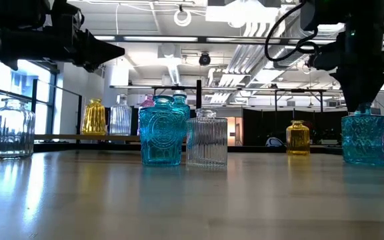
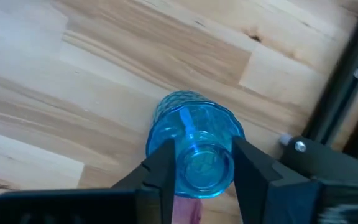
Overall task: Sort vases onto shelf
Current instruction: Put the right blue flower vase aligned with the other blue flower vase on the shelf
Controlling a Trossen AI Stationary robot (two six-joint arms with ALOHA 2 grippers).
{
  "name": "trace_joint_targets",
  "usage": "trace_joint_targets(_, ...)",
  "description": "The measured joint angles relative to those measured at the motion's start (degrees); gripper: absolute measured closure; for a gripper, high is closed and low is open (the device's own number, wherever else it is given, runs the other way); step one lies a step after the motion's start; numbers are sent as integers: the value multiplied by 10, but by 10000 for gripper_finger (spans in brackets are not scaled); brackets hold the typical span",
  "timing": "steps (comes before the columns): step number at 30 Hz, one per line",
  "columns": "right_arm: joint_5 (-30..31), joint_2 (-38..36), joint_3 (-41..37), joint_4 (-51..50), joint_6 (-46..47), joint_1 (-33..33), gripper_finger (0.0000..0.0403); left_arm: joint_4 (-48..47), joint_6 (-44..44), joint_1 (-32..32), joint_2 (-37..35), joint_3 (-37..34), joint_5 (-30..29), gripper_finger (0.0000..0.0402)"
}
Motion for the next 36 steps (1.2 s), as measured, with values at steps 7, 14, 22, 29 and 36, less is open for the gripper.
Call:
trace_joint_targets(7,-1,1,10,70,-55,-3,304,-5,-8,0,0,0,-2,401)
trace_joint_targets(14,-9,7,76,111,-119,4,304,-5,-4,0,0,0,-18,401)
trace_joint_targets(22,3,109,272,102,-268,13,304,-5,-13,0,0,0,-19,401)
trace_joint_targets(29,4,272,564,38,-476,-3,304,-7,-15,0,0,0,-19,401)
trace_joint_targets(36,-1,463,878,-44,-677,-34,304,-11,-15,0,0,0,-19,401)
